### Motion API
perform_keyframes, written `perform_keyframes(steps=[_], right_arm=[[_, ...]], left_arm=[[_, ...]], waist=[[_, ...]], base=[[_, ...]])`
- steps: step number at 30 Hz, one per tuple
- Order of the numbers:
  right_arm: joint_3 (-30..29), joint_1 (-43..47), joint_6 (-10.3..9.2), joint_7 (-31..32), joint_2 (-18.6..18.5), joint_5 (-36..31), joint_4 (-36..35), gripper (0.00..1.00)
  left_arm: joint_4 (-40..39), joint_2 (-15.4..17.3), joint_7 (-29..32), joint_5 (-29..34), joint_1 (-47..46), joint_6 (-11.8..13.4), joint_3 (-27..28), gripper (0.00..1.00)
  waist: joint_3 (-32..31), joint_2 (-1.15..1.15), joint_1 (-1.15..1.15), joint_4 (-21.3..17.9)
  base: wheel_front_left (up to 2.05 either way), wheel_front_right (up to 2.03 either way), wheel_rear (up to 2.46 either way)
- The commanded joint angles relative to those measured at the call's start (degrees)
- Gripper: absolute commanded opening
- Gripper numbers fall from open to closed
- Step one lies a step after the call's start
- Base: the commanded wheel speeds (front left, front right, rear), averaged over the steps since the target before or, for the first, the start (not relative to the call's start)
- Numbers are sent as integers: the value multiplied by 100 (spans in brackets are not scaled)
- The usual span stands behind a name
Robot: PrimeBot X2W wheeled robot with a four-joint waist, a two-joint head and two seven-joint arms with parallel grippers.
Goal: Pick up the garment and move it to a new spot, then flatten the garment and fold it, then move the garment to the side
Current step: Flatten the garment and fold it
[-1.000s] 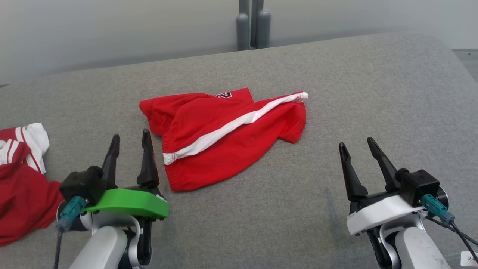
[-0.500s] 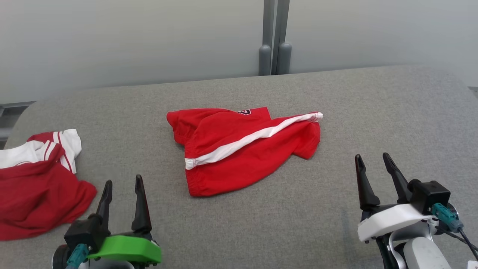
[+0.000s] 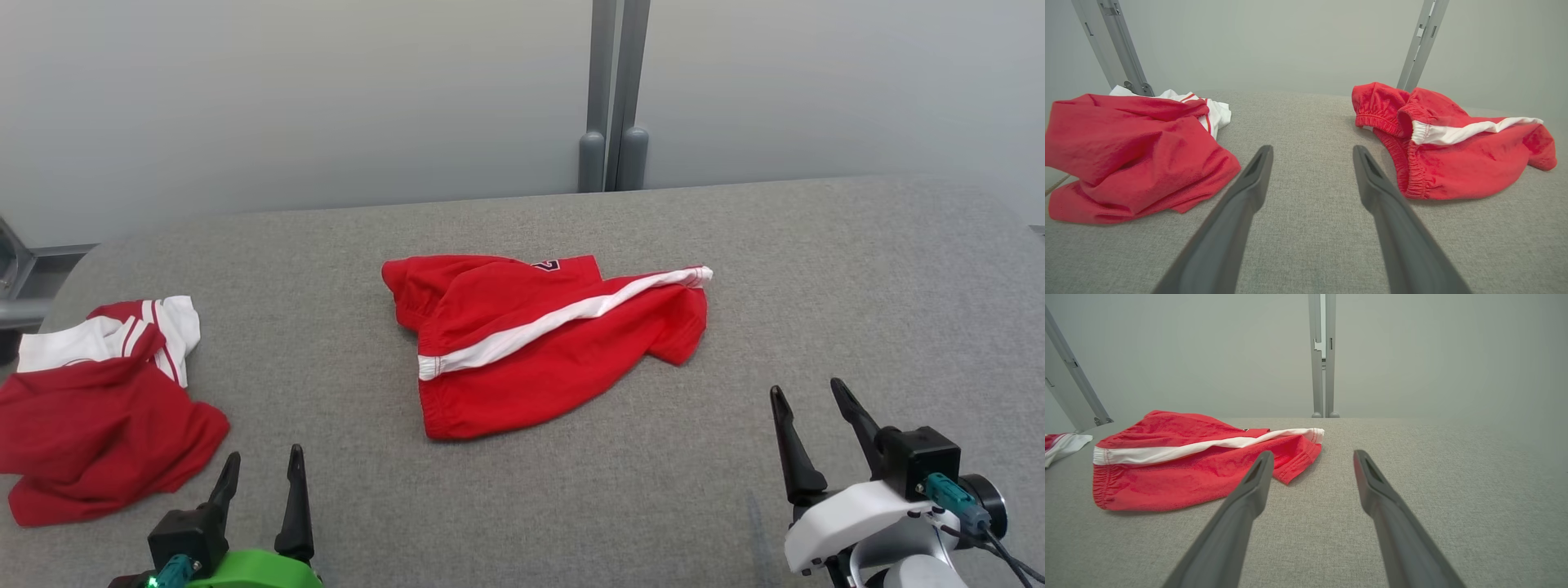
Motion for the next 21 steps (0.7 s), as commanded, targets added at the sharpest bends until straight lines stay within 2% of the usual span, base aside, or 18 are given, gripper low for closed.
perform_keyframes(steps=[1, 8, 21], right_arm=[[-19, 83, -4, 14, -10, 1, -11, 100], [32, 113, -4, 13, -9, 266, -56, 100], [181, -17, -4, 8, -9, 227, -41, 100]], left_arm=[[17, 45, -23, 3, -17, -39, 9, 100], [-35, 16, -46, -41, 41, -3, 62, 100], [-71, -26, -54, -31, -9, -44, 50, 100]], waist=[[-9, 0, 0, -11], [-25, 0, 0, -56], [14, 0, 0, -117]], base=[[0, 0, 0], [0, 0, 0], [0, 0, 0]])
